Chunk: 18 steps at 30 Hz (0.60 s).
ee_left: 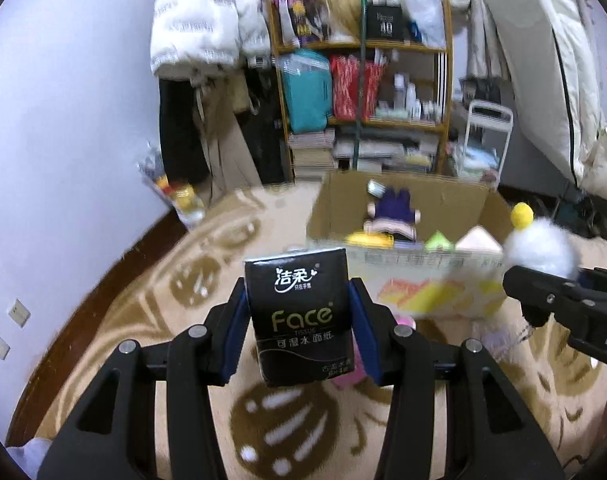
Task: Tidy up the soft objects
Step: 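Carry the Face pack and pom-pom plush over the box and release both inside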
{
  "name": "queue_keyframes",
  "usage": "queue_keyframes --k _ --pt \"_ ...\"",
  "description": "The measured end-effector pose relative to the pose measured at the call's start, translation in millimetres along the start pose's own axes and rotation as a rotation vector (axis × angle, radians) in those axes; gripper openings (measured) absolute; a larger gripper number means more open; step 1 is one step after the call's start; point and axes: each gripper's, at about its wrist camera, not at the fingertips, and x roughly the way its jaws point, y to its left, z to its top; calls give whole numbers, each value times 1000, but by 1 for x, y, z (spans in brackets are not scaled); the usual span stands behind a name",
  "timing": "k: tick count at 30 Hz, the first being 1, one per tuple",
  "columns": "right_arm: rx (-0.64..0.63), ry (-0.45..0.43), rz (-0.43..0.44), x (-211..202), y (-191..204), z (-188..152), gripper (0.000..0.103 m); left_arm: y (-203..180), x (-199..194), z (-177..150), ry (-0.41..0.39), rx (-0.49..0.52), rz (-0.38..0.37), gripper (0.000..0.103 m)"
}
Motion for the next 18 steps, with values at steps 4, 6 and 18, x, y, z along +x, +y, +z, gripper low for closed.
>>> queue_keyframes --k 4,6,18 --pt "-25 -57 15 -15 10 13 37 1 -10 16 -44 -8 -25 46" --pt "-38 -83 23 -19 15 21 38 2 -12 24 -56 -9 -40 46" --pt "-63 -211 42 -27 7 81 38 -6 3 82 -163 51 -38 46"
